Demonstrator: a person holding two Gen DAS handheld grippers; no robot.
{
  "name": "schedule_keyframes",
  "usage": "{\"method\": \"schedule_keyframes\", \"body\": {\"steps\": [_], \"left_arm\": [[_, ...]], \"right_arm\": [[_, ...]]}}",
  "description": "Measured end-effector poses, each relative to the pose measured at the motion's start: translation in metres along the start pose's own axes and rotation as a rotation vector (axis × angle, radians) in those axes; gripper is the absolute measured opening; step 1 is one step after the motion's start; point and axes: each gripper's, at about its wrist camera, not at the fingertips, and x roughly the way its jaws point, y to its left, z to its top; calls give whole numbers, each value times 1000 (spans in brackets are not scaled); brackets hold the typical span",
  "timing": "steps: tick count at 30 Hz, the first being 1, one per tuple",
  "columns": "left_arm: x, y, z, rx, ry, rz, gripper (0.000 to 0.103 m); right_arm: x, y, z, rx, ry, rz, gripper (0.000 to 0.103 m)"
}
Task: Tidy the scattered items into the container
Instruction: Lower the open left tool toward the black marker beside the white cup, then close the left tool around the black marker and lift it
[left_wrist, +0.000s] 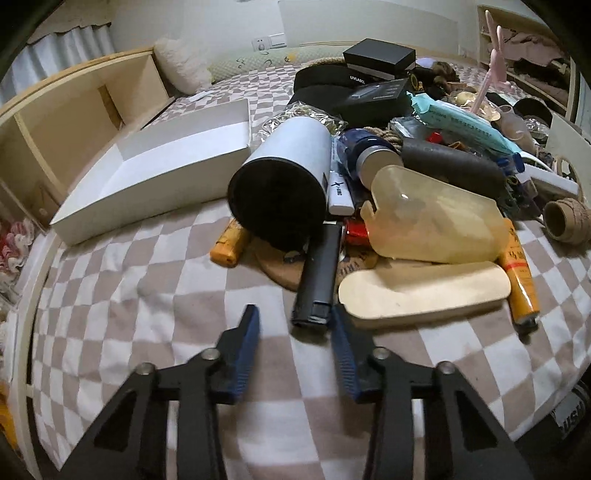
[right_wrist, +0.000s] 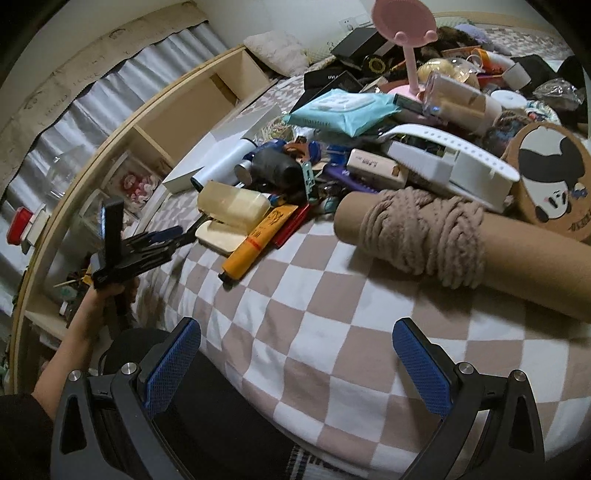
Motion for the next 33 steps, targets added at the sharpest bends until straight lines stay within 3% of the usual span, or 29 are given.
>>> {"method": "schedule_keyframes", "body": {"steps": [5, 14, 24, 31, 33], "left_arm": [[3, 2, -1, -28, -19, -49, 23], [-9, 4, -18, -64, -57, -54, 22], [-45, 10, -67, -123, -63, -98, 22], [-55, 5, -81, -113, -67, -84, 22], [-56, 3, -82, -113, -68, -109, 31]], "right_arm": [[12, 8, 1, -2, 19, 10, 103], [49, 35, 18, -10, 33, 25, 103], [102, 58, 39, 8, 62, 53, 103], [121, 67, 41, -57, 43, -72, 100], [118, 65, 39, -89, 34, -113, 93]]}}
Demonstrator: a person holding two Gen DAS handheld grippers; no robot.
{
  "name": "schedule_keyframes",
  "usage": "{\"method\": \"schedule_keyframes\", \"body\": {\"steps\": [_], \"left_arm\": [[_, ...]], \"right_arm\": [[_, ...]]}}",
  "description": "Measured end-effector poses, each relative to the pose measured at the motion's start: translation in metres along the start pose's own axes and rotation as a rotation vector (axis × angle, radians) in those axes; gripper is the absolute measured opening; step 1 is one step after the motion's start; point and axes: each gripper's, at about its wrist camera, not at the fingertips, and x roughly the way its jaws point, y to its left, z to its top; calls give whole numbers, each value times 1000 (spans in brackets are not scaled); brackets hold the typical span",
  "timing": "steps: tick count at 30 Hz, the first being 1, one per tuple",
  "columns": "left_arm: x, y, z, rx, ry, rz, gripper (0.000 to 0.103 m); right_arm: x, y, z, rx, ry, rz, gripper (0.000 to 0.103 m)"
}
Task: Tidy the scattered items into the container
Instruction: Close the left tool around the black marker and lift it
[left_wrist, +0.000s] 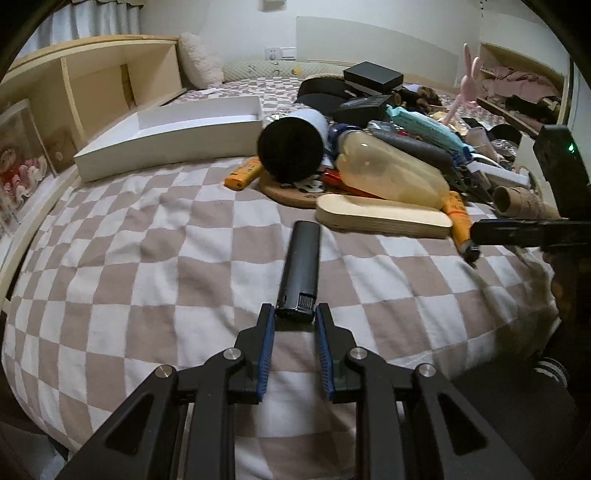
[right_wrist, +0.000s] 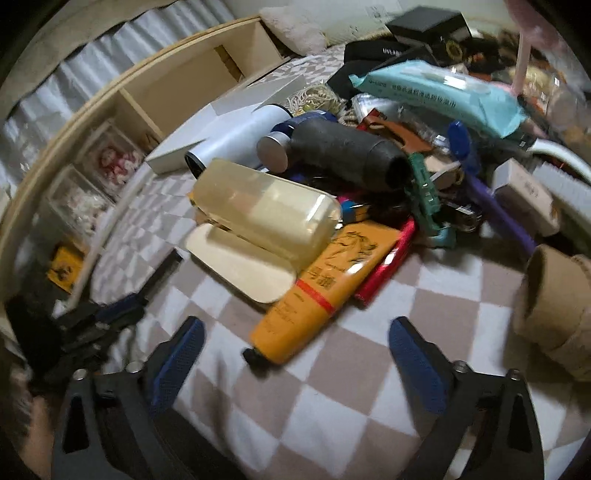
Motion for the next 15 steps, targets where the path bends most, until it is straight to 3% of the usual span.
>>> {"method": "schedule_keyframes", "body": {"steps": [2, 8, 13, 14, 15], "left_arm": [[-1, -4, 0, 5, 0, -33, 40], [2, -29, 7, 73, 19, -187, 40], [4, -44, 20, 148, 10, -214, 40], [5, -43, 23, 155, 5, -201, 45], [5, -41, 27, 157, -1, -181, 59]], "right_arm": [[-3, -6, -2, -7, -7, -26, 93], [-18, -30, -5, 18, -15, -66, 93], [-25, -41, -9, 37, -25, -42, 93], [-25, -41, -10, 39, -27, -37, 93], [-25, -42, -10, 39, -28, -34, 93]]}}
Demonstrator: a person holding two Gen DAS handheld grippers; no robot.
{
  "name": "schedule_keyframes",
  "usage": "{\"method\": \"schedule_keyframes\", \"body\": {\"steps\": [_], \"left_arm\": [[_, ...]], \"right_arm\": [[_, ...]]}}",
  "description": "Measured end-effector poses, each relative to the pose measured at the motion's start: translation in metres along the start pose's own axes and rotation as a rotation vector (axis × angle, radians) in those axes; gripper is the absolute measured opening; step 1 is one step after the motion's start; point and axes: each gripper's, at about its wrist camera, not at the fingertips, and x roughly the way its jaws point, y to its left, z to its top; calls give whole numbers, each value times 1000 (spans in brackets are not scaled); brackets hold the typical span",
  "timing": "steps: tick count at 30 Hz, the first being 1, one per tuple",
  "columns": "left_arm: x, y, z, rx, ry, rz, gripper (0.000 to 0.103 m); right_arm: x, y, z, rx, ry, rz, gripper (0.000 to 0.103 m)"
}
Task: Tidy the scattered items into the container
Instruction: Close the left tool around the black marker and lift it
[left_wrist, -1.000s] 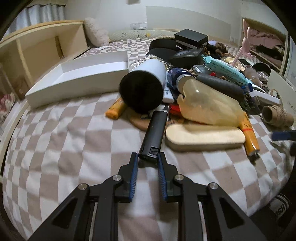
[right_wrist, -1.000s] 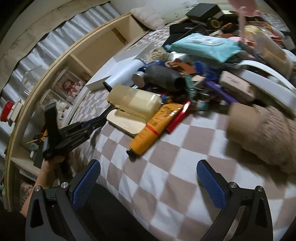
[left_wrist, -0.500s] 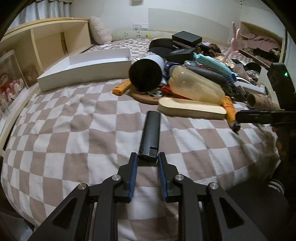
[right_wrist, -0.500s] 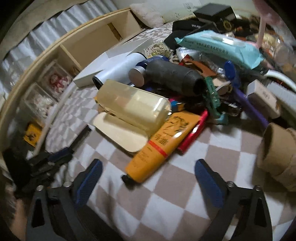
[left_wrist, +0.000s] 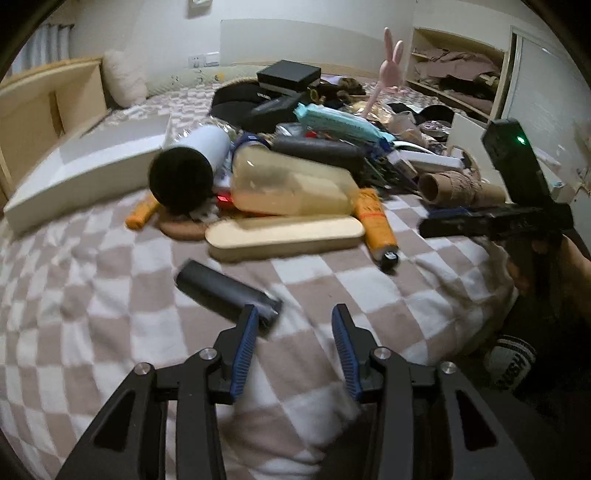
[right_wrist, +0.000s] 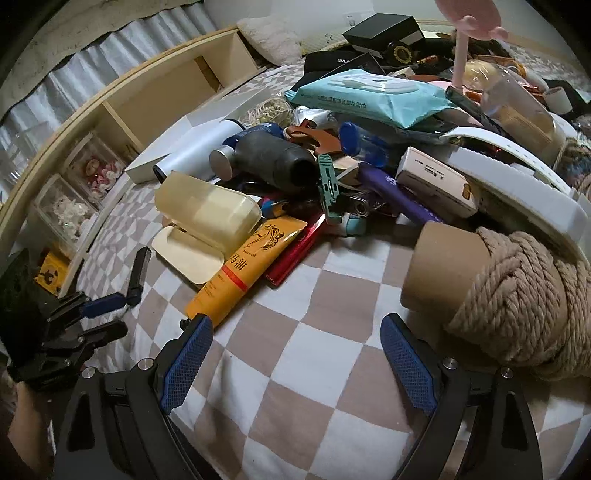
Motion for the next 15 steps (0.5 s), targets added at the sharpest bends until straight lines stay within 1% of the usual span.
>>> {"method": "schedule_keyframes", "body": {"steps": [1, 2, 3, 5, 8, 11, 15], "left_arm": [[0, 4, 3, 3, -6, 27, 68], [0, 9, 7, 4, -17, 64, 81], [0, 13, 9, 6, -24, 82, 84], [2, 22, 13, 13, -14, 83, 86], [15, 33, 18, 43, 25, 69, 86], [29, 39, 19, 84, 44, 13, 86], [38, 38, 22, 100, 53, -34, 86]], "right_arm": [[0, 0, 0, -1, -1, 3, 93], [0, 0, -1, -3, -2, 4, 93], [0, 0, -1, -6, -5, 5, 93], [0, 0, -3, -14, -12, 9, 93], [0, 1, -5, -30, -22, 11, 93], [1, 1, -7, -43, -26, 12, 93], [-1, -3, -7, -33, -32, 41, 93]]}}
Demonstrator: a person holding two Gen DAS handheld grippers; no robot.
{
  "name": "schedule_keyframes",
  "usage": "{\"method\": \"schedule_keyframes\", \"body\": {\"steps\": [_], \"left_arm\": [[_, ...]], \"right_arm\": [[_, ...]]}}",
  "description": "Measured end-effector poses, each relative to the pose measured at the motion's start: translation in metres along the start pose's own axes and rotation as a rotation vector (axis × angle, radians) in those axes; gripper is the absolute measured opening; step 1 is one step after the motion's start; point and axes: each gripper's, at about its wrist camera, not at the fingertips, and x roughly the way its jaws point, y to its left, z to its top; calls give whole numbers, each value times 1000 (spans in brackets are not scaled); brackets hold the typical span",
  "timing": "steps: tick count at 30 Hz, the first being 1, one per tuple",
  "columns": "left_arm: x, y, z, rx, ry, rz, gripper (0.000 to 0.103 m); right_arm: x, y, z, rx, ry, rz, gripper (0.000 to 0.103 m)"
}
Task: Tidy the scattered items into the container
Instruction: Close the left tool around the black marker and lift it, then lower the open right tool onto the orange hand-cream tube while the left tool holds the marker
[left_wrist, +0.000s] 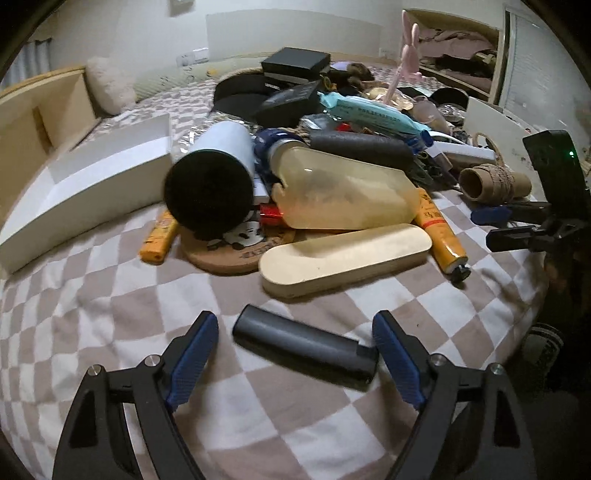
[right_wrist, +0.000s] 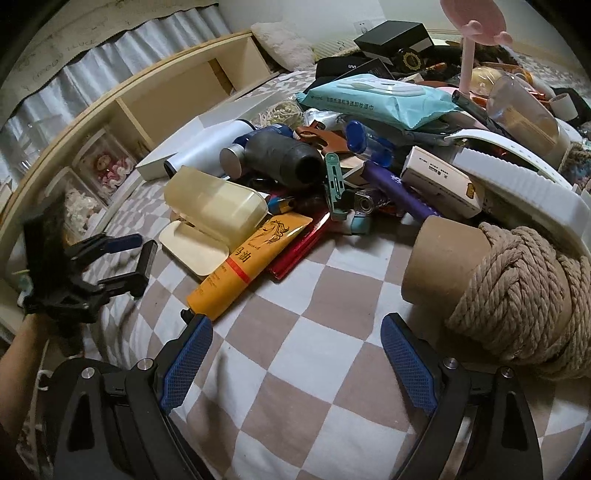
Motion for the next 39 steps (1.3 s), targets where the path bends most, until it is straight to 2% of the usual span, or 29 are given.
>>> {"method": "schedule_keyframes", "body": {"steps": [7, 12, 18, 22, 27, 31, 32, 33, 34, 35, 37, 39], "left_arm": [[-4, -16, -4, 53, 22, -59, 86], [-13, -25, -16, 65, 35, -87, 86], [-16, -30, -22, 54, 27, -63, 86], [-11, -35, -22, 52, 19, -18, 86], [-9, -36, -21, 42, 0, -2, 86], [-9, -36, -22, 34, -11, 7, 86], [-10, -36, -22, 30, -13, 9, 86], [-10, -36, -23, 23, -15, 12, 86], [-10, -36, -23, 15, -16, 15, 86], [-10, -36, -23, 7, -18, 17, 84], [-11, -36, -24, -9, -22, 22, 82], [-11, -35, -24, -24, -26, 27, 81]], "right_arm": [[-3, -8, 1, 39, -9, 52, 93], [-3, -4, 1, 15, 0, 44, 93], [-2, 5, 5, 33, 23, 39, 93], [4, 16, 12, 123, 53, 107, 93], [22, 42, 15, 71, 72, 19, 93], [29, 41, 16, 69, 45, -16, 92], [29, 39, 16, 73, 41, -19, 89], [28, 38, 16, 69, 39, -29, 77], [25, 35, 16, 59, 39, -40, 70], [23, 32, 14, 56, 40, -27, 67], [17, 24, 13, 78, 47, 4, 50], [11, 17, 12, 90, 55, 18, 39]]}}
